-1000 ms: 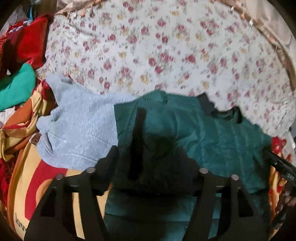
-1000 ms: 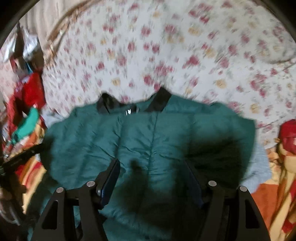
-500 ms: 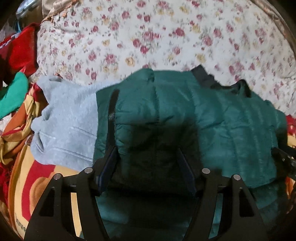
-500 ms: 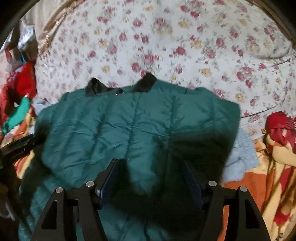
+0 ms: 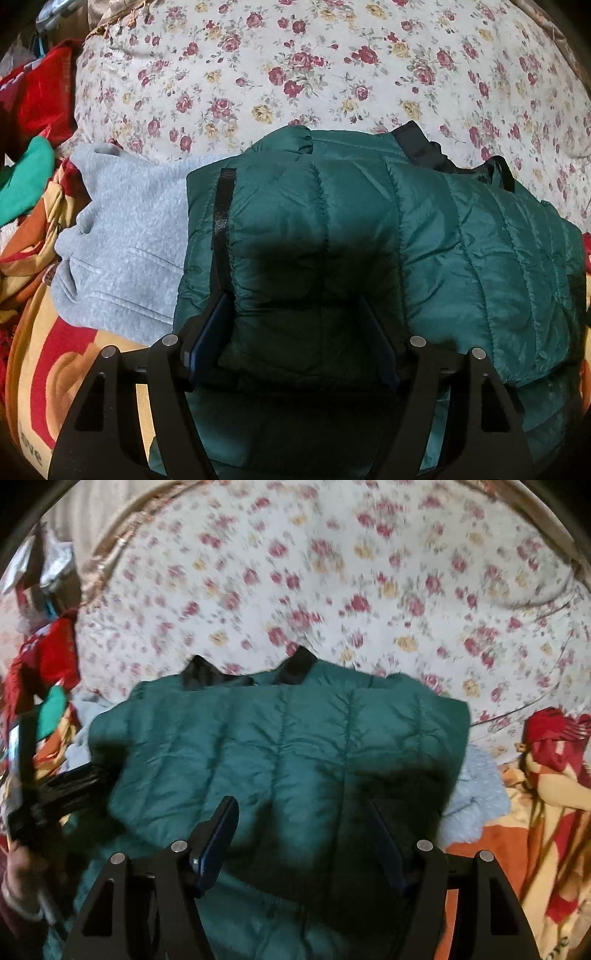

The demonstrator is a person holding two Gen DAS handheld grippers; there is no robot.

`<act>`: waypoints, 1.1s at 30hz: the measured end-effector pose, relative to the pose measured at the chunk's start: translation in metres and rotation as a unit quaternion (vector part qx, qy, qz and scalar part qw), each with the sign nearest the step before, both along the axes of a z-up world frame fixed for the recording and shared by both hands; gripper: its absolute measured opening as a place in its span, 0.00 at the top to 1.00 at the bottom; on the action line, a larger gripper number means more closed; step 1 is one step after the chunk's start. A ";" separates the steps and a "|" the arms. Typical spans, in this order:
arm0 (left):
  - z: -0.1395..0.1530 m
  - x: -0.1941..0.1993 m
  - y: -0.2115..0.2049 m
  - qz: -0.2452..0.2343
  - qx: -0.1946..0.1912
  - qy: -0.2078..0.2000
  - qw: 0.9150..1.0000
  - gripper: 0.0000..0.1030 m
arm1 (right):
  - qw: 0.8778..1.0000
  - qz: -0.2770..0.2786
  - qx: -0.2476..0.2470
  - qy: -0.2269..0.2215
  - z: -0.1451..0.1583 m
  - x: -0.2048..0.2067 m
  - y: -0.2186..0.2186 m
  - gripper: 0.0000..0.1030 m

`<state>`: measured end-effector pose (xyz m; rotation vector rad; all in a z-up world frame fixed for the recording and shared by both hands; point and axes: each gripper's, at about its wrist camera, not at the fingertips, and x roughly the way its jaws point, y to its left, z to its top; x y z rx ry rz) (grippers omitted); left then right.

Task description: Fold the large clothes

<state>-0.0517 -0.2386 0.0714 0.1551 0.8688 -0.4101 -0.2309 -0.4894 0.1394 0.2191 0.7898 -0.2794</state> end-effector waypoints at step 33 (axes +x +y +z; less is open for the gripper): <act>0.047 -0.065 0.056 -0.009 0.008 -0.025 1.000 0.23 | 0.996 -0.046 0.062 0.046 -0.016 -0.064 0.011 0.29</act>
